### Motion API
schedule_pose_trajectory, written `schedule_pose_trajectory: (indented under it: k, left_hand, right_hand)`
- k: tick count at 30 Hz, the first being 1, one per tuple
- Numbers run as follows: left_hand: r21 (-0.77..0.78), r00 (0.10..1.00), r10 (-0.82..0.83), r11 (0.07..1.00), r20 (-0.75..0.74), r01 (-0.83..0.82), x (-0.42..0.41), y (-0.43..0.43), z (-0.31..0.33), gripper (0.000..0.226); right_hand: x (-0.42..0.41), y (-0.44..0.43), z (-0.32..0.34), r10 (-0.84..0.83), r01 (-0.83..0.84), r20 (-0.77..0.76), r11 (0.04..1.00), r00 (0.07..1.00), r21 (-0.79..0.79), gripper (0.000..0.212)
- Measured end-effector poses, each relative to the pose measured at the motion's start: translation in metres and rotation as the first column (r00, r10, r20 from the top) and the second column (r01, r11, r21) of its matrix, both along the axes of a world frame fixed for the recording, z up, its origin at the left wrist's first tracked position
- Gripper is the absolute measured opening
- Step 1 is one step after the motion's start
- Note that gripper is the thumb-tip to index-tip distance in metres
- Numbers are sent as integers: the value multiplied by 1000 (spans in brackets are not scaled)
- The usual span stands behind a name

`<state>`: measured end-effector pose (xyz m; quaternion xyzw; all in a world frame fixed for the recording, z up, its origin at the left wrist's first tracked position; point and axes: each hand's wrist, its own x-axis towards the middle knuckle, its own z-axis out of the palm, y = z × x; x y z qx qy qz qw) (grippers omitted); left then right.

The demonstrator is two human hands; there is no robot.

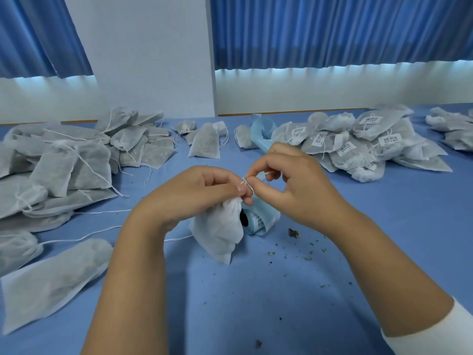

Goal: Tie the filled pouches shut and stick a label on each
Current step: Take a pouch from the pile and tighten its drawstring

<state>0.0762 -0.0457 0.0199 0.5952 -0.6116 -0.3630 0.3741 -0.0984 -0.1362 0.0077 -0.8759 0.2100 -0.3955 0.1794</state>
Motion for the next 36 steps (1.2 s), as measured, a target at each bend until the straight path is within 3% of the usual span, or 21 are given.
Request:
schedule_pose_trajectory:
  k: [3, 6, 8, 12, 16, 20, 27, 31, 34, 36]
  left_hand:
    - [18, 999, -8, 1000, -46, 9, -5, -3, 0, 20]
    - [-1, 988, -23, 1000, -153, 23, -6, -4, 0, 28]
    - [-33, 972, -4, 999, -233, -4, -5, -5, -1, 37]
    - [-89, 937, 76, 990, -340, -112, -2, -9, -1, 41]
    - [-97, 938, 90, 987, -334, -129, -1, -11, -3, 42]
    - [-75, 935, 97, 989, -340, -130, -3, -11, -3, 42]
    - [-29, 954, 151, 986, -257, -164, -5, -13, -6, 38]
    - [-134, 951, 262, 949, -164, -285, -15, -20, -9, 27]
    - [-255, 934, 356, 900, -37, -353, -18, -25, -12, 22]
    - [-265, 922, 385, 885, -43, -382, -16, -27, -15, 13]
  right_hand:
    - [3, -1, -4, 32, -54, 125, 983, 992, 177, 11]
    - [11, 0, -11, -12, -107, 234, 867, 972, 487, 10]
    - [15, -1, -16, -106, -79, 265, 794, 958, 603, 20]
    - [16, 0, -16, -258, 60, 297, 838, 919, 543, 31]
    - [18, 7, -14, -57, -261, 442, 738, 895, 623, 26]
    - [20, 8, -15, 26, -346, 460, 695, 888, 630, 22]
    - [18, 3, -18, 86, -297, 354, 741, 931, 602, 21]
    - [17, 2, -17, 53, -185, 268, 847, 962, 499, 23]
    - [16, 1, -18, 24, -144, 260, 879, 965, 454, 20]
    - [16, 2, -20, 33, -138, 240, 889, 970, 437, 19]
